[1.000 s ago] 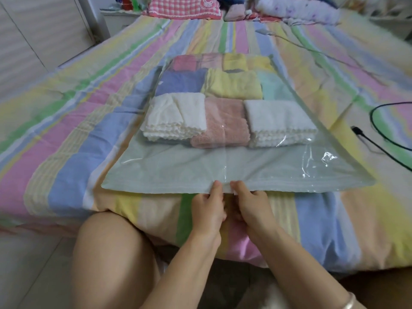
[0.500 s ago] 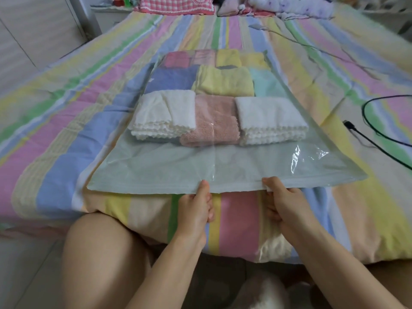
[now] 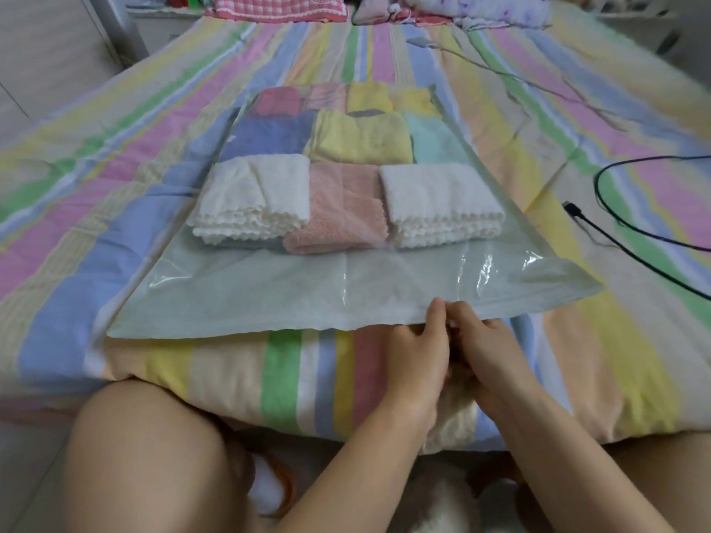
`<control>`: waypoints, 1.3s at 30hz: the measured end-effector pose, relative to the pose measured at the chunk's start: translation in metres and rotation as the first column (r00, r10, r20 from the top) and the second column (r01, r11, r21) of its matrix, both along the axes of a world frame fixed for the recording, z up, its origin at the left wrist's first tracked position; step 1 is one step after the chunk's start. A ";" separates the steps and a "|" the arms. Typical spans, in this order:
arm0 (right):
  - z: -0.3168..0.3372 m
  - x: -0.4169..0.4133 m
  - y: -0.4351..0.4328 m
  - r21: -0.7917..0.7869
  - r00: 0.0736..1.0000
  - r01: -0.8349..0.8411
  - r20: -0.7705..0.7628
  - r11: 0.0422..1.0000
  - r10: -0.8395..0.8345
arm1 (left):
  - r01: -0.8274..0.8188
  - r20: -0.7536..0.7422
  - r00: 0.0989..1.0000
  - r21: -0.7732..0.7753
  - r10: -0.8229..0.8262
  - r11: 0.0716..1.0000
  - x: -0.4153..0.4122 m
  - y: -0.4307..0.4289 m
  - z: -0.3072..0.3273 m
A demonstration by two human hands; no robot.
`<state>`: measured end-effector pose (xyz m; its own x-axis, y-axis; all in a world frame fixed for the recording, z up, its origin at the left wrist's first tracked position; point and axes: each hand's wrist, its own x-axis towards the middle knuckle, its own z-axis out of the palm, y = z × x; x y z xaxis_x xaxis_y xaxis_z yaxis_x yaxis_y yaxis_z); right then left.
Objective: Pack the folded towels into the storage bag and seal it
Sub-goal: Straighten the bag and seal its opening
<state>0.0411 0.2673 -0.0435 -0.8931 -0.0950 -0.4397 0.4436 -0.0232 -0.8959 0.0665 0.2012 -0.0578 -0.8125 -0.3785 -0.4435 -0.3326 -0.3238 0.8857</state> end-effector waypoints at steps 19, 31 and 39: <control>-0.007 -0.026 0.063 -0.001 0.994 0.074 -0.075 0.997 -0.074 | -0.107 -0.034 0.993 0.132 0.113 0.985 0.000 0.005 -0.013; -0.008 -0.024 0.076 -0.007 0.997 0.038 -0.064 0.999 -0.039 | 0.057 0.022 0.998 0.102 -0.059 0.993 -0.015 0.048 0.002; -0.006 -0.022 0.079 -0.102 0.996 0.010 -0.089 0.995 -0.019 | 0.020 -0.052 0.999 0.220 -0.009 0.975 -0.027 0.080 0.005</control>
